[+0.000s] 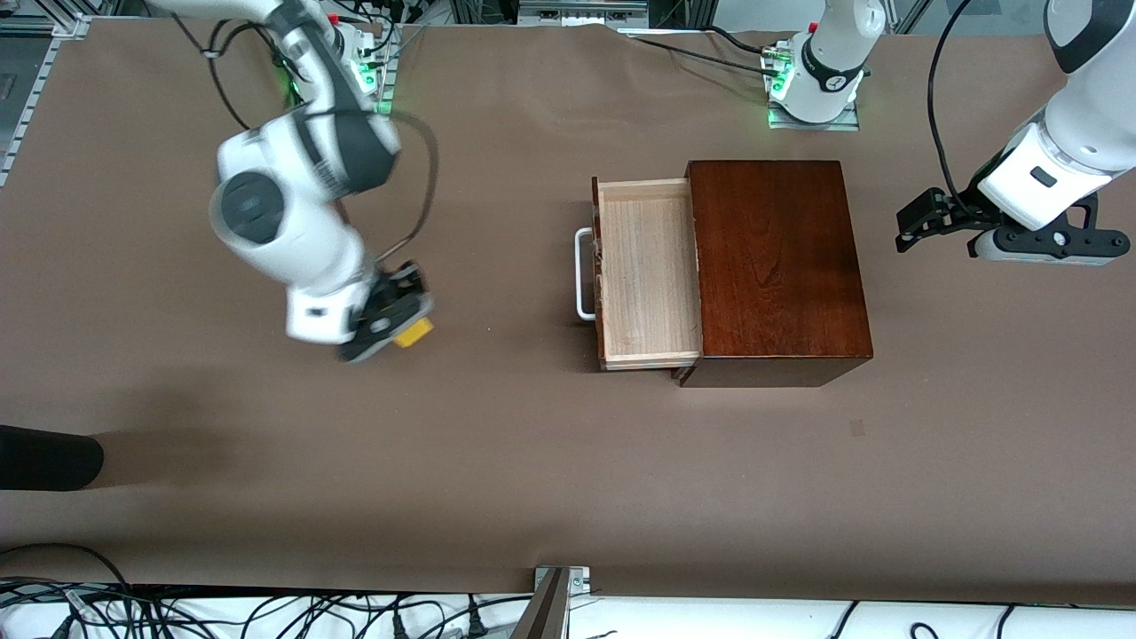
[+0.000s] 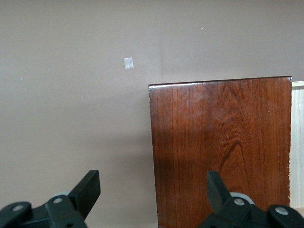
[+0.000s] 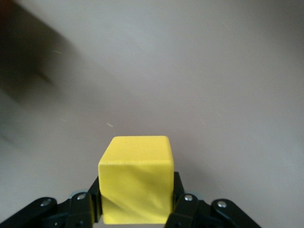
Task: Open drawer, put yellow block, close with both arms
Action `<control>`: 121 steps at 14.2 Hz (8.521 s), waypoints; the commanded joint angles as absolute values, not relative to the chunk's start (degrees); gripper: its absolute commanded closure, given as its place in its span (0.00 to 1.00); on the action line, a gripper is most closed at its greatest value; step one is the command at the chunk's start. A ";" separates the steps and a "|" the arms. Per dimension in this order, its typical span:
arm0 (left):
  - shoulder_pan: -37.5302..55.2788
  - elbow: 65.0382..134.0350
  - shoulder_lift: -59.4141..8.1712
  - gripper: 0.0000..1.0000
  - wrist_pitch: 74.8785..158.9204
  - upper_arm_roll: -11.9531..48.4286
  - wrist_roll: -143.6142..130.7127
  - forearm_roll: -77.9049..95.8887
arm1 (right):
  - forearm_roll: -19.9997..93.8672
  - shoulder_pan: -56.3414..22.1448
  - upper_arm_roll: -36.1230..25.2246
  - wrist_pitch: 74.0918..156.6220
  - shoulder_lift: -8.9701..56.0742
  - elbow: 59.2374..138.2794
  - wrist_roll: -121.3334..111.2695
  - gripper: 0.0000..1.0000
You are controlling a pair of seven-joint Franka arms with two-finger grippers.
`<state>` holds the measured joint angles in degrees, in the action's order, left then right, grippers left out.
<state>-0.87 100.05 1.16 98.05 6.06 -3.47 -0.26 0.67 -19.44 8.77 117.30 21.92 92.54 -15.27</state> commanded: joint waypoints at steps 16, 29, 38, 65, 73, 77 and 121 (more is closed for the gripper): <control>-1.49 97.38 -0.62 0.00 97.38 6.24 -2.02 0.79 | -11.34 -47.55 8.00 115.40 43.59 61.61 -32.06 1.00; -1.23 97.12 -0.62 0.00 97.38 6.50 -2.11 0.88 | -11.69 -47.29 7.82 115.40 49.39 61.79 -36.91 1.00; -1.32 97.21 -0.53 0.00 97.29 6.50 -2.28 0.88 | -10.72 -43.26 7.47 109.35 39.40 60.12 -35.59 0.00; 19.15 76.66 -29.06 0.00 84.98 20.13 25.63 25.86 | 1.24 -9.40 -6.86 95.89 0.18 92.47 -14.77 0.00; 32.77 71.90 -40.77 0.00 109.14 19.34 41.13 5.74 | 1.32 -9.40 -6.77 95.19 1.41 91.76 -15.12 0.00; 32.70 75.74 -42.27 0.00 111.80 19.34 41.92 -4.65 | 1.49 -9.32 -7.03 95.45 1.67 91.76 -14.41 0.00; 6.85 63.60 -24.55 0.00 88.68 6.08 32.99 -8.20 | 1.93 -9.84 -6.59 96.94 1.76 91.58 -14.41 0.00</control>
